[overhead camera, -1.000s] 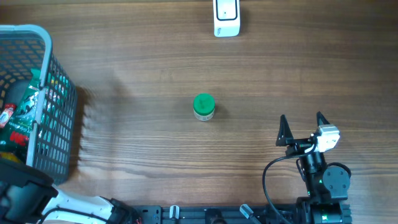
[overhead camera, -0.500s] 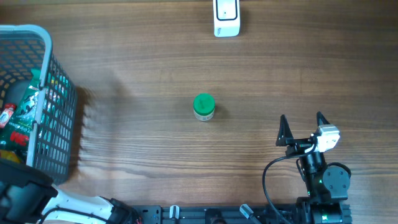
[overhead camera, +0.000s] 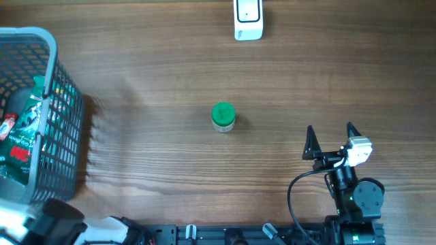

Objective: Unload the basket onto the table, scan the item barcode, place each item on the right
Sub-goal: 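Place the red-capped bottle beside the green jar and release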

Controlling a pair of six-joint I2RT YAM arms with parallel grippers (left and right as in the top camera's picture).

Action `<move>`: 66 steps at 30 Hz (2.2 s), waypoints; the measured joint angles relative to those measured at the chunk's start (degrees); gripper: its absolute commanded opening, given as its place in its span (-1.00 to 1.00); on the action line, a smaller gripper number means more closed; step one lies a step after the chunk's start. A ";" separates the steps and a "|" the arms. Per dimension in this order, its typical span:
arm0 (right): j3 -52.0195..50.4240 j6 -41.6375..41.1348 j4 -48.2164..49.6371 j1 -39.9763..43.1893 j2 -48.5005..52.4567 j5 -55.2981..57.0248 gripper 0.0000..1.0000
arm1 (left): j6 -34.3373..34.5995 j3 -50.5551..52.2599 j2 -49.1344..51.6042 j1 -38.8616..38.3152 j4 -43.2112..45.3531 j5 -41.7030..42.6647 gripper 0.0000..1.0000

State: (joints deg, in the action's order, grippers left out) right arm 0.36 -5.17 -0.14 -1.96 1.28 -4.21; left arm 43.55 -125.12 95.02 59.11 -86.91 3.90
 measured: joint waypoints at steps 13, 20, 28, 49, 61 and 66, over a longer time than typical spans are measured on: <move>0.00 0.00 -0.04 0.00 0.00 0.00 0.99 | -0.04 -1.18 -13.66 -27.04 4.37 14.40 -0.26; 0.00 0.00 0.00 0.00 0.00 0.02 1.00 | -1.55 -1.33 -12.39 -55.43 -2.01 -0.92 -0.25; 0.00 0.00 0.00 0.00 0.00 0.02 0.99 | -6.51 -1.40 -0.48 -74.71 -5.77 -13.20 -0.36; 0.00 0.00 -0.02 0.00 0.00 0.02 1.00 | -16.11 6.71 21.33 -86.84 6.58 -15.21 -0.39; 0.00 0.00 0.00 0.00 0.00 0.02 0.99 | -23.19 23.04 21.16 -86.77 19.69 -12.13 -0.07; 0.00 0.00 0.00 0.00 0.00 0.02 1.00 | -24.83 23.43 21.11 -86.75 20.24 -10.82 0.57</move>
State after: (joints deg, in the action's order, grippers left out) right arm 0.36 -5.17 -0.14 -1.96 1.28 -4.19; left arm 18.72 -101.69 116.14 -27.64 -66.67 -6.92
